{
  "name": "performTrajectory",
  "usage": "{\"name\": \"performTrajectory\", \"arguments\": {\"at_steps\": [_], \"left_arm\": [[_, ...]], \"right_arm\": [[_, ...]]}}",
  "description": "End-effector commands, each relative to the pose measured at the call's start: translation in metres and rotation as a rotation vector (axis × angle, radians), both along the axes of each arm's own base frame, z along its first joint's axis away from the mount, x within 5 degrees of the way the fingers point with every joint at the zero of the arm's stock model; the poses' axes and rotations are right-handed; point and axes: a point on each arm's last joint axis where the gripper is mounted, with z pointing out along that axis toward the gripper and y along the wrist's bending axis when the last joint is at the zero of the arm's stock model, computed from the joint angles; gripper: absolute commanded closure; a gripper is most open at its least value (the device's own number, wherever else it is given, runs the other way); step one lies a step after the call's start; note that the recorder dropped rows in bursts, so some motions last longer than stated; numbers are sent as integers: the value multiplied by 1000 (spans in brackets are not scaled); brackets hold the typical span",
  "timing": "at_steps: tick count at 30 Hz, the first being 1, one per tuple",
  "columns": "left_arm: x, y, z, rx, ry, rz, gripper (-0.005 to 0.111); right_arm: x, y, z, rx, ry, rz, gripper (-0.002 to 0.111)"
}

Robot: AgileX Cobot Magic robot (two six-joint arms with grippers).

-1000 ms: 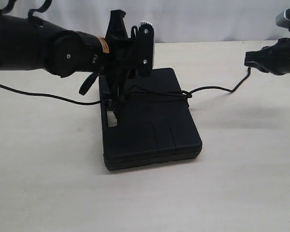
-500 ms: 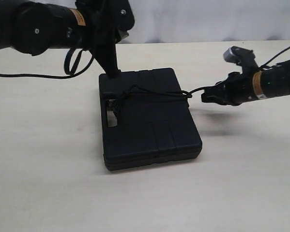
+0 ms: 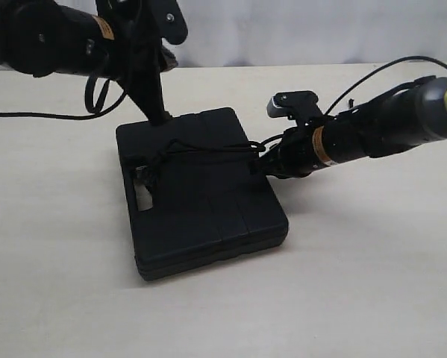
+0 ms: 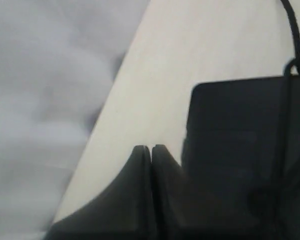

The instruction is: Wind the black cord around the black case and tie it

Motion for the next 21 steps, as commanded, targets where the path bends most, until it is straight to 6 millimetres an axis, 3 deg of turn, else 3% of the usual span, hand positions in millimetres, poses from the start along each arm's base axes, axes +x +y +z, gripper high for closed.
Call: {"name": "performTrajectory", "arguments": {"at_steps": [1,6,11,15,21], "left_arm": [[-13,6,-12,79,189,-7,107],[-37,-4,-19,-20,478,4,107],[-90,-41,-29,9,718,-270,107],[-123,-63,-51,78,671,-380,107],[-139,-66,-75,91,610,-361,107]], "right_arm": [[-6,-18,47,56,-83,-37,104],[-43,-37,84,25,-168,-100,104],[-68,-43,97,19,-196,-107,104],[-77,-44,90,16,-167,-103,104],[-78,-44,79,4,-136,-98,104]]}}
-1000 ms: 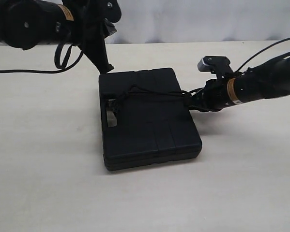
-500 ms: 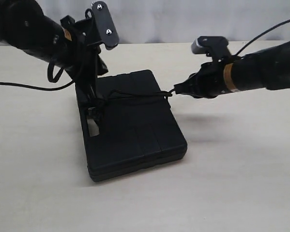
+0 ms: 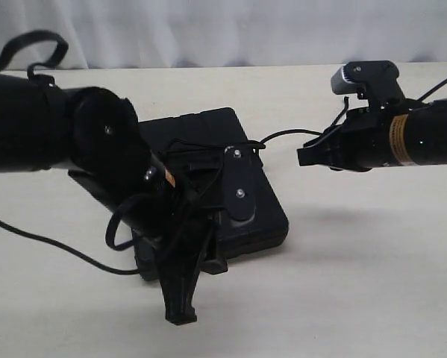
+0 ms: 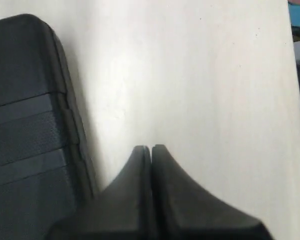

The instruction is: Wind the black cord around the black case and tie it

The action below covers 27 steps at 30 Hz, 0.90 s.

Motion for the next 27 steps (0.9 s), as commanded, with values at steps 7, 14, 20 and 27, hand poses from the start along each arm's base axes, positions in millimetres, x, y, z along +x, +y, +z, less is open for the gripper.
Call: {"name": "performTrajectory", "arguments": {"at_steps": [7,14,20,27], "left_arm": [[5,6,-51,34,-147,56,107],[29,12,-75,59,-234,115,107],[59,36,-72,42,-287,278,107],[60,40,-73,46,-262,303,107]], "right_arm": [[0,-2,-5,-25,4,3,104],[0,-3,-5,-28,3,-1,104],[0,-3,-5,-34,-1,2,104],[2,-5,-8,-56,-1,-22,104]]}}
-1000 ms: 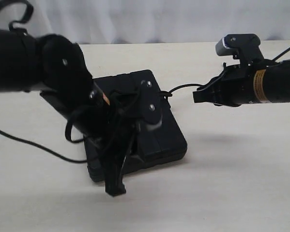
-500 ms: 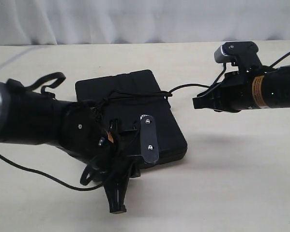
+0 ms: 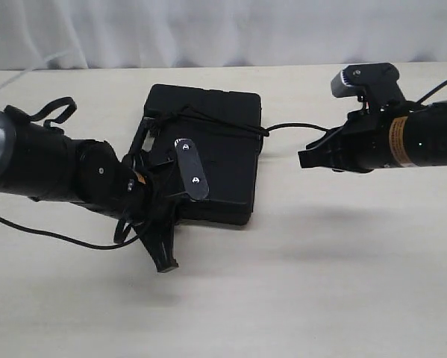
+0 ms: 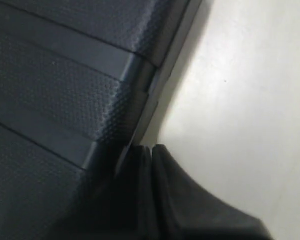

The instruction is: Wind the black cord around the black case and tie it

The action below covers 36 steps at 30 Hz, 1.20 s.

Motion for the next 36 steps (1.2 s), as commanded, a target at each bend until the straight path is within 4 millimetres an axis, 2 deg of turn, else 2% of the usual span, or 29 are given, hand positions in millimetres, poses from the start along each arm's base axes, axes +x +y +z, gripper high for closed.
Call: {"name": "performTrajectory", "arguments": {"at_steps": [1,4,7,10,12,16,19,21,23,26,31,36], "left_arm": [[0,-2,3,-14,-12,11,107],[-2,-1,19,-43,-27,14,107],[-1,4,45,-107,-73,63,107],[10,22,70,-173,-135,166,107],[26,44,77,-209,-180,293,107],[57,98,74,-262,-223,591,107],[71,133,55,-259,-185,760,107],[77,144,41,-250,-171,824,107],[82,147,25,-228,-181,842,107],[88,136,12,-211,-131,815,107],[85,97,7,-135,-61,588,107],[77,72,-2,-94,-62,467,107]], "right_arm": [[2,-4,-7,-34,10,-20,104],[7,-4,-22,-52,50,-29,104],[16,-1,-38,-51,99,-18,104],[25,7,-50,-3,147,37,104],[30,13,-55,39,175,80,104],[39,19,-63,69,197,109,104],[46,20,-68,72,204,108,104],[51,21,-70,74,203,109,104],[56,23,-72,80,203,115,104],[62,25,-75,85,202,120,104],[76,27,-78,84,185,121,104],[82,28,-86,85,196,121,104]]}}
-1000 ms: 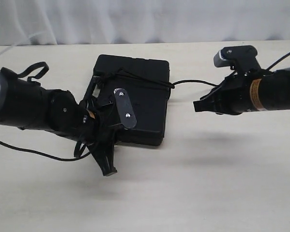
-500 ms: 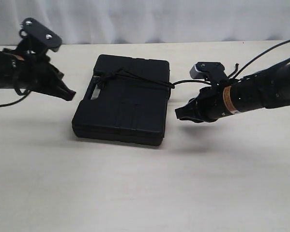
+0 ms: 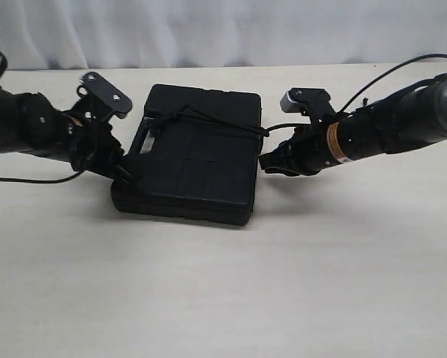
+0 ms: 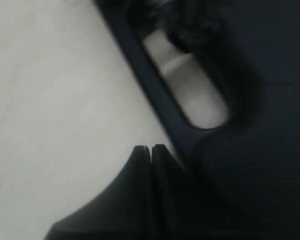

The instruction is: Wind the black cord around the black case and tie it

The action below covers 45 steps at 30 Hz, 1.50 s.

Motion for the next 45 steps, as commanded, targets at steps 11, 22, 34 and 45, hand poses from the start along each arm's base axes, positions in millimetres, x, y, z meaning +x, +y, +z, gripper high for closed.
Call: {"name": "performTrajectory", "arguments": {"at_steps": [11,22,34,45], "left_arm": [[-18,-19,-12,51,153,-139,107],[-16,-19,-11,66,123,-163,107],[-23,-18,53,-10,-5,-143,107],[-77,12,122,-209,-331,46,107]], "right_arm": [[19,7,2,47,-23,36,104],[24,-3,17,46,-70,17,104],[4,-51,69,-54,-200,-183,104],[-65,-53,143,-9,-370,-165,104]]}}
